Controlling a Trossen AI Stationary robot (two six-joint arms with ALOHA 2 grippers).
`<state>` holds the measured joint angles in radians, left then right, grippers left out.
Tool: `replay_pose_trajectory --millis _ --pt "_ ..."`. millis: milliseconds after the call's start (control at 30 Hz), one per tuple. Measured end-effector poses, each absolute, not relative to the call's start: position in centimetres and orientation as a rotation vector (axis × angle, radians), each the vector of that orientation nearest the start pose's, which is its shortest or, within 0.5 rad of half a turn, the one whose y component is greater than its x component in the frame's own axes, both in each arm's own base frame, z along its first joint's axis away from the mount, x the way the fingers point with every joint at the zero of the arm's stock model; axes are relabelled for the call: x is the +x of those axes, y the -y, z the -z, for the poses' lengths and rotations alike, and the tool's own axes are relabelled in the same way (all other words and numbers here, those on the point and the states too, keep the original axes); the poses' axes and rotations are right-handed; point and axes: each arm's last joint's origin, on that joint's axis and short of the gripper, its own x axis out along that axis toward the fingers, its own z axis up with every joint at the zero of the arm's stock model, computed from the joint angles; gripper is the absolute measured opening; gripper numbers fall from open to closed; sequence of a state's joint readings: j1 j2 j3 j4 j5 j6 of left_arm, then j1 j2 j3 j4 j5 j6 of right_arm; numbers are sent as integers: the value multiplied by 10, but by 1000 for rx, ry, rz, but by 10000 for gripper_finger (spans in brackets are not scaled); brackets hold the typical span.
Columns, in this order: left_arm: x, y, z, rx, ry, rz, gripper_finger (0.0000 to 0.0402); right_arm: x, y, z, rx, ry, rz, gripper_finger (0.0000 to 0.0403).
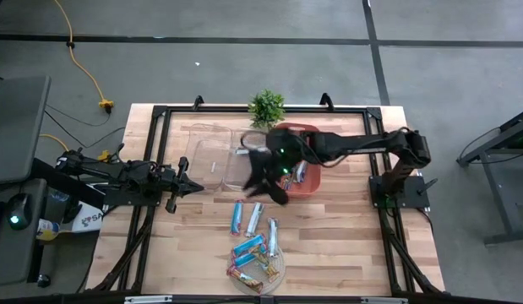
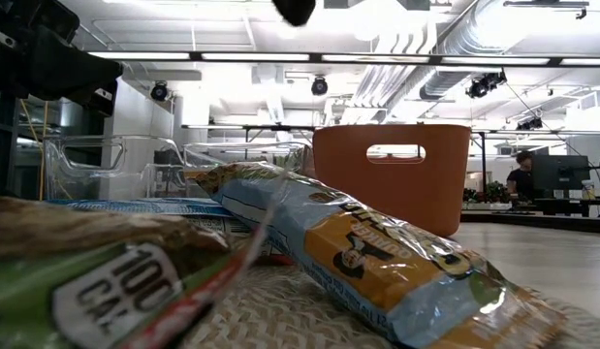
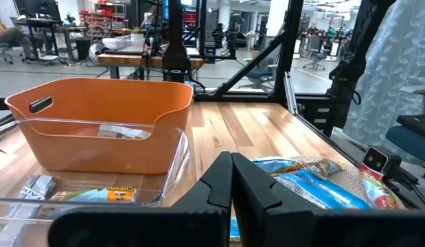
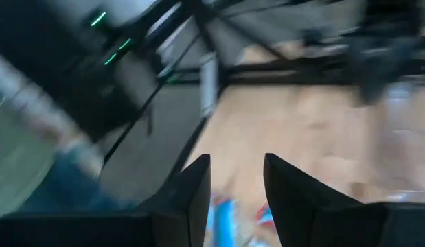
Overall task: Pick and place Granola Bars by type
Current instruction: Put the middle yellow granola bar into the right transparent bin
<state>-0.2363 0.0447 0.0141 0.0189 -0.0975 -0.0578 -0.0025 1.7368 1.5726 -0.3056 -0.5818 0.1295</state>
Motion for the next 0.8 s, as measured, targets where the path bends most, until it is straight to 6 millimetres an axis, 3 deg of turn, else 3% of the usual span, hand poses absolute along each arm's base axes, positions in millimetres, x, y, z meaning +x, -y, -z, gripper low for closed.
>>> replay_pose_trajectory --millis 233,500,600,800 --pt "97 21 -167 -56 -16 138 1 380 -55 -332 -6 -595 -686 119" --pt "97 21 -167 -56 -15 138 1 370 -89 -318 -347 -721 -482 119" --pt "97 21 -167 -56 -15 138 1 370 -95 -320 -260 -733 -283 119" --pt "97 21 -167 -56 -16 138 1 368 -101 -320 148 -737 47 119"
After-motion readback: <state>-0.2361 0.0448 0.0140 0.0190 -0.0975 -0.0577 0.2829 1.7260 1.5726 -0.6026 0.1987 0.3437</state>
